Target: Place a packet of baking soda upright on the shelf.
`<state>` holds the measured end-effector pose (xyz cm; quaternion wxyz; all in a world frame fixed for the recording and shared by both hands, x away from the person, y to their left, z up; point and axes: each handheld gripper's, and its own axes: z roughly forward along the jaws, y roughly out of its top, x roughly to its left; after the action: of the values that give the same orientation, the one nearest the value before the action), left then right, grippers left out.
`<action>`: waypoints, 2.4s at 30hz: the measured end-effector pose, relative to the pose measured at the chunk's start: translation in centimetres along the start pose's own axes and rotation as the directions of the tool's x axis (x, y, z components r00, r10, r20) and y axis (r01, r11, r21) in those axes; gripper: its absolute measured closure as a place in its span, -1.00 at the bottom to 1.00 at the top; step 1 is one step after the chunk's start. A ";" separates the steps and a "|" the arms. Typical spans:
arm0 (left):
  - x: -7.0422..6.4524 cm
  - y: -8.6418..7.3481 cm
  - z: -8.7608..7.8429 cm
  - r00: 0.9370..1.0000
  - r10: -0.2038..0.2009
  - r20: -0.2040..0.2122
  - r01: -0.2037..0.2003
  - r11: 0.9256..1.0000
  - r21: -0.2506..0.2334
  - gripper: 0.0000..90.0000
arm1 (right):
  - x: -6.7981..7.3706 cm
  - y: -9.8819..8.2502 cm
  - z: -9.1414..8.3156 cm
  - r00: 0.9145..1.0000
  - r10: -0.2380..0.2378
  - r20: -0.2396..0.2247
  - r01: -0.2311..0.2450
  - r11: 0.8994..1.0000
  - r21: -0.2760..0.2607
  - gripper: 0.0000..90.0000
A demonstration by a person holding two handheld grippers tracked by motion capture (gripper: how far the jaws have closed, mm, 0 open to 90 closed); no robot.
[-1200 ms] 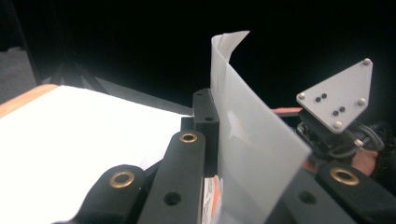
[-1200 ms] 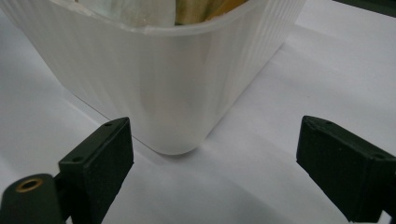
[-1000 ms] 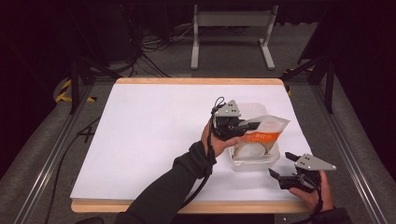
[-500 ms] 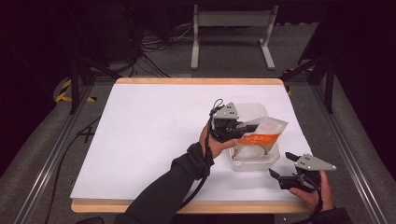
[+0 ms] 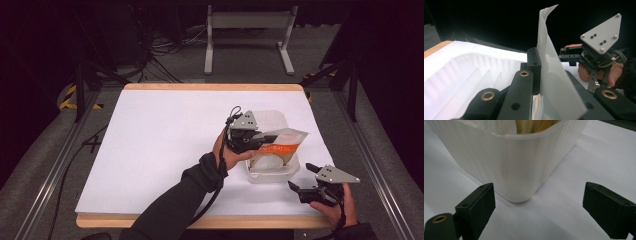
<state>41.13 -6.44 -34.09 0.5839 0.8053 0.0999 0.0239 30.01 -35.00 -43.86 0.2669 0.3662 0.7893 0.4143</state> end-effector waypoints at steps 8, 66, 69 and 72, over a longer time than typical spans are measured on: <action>-0.3 0.8 -0.8 0.998 0.057 -0.018 -0.056 0.998 0.031 0.77 | 0.0 0.0 0.0 1.000 -0.003 0.000 0.003 1.000 0.001 -0.75; -0.6 -4.4 -9.4 0.907 0.354 -0.229 -0.248 0.887 0.390 -0.80 | 0.4 0.1 -0.1 1.000 -0.027 -0.003 0.027 1.000 0.011 -0.74; -0.6 -5.1 -10.1 0.903 0.356 -0.239 -0.242 0.883 0.402 -0.80 | 0.4 0.1 0.0 1.000 -0.027 -0.005 0.027 1.000 0.011 -0.74; -0.6 -5.8 -10.8 0.901 0.360 -0.243 -0.241 0.880 0.410 -0.80 | 0.4 0.1 0.0 1.000 -0.028 -0.004 0.028 1.000 0.010 -0.75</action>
<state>38.12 5.30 -36.09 0.3874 0.8921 0.0660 0.2229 29.78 -34.64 -43.79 0.2691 0.3559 0.7970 0.4071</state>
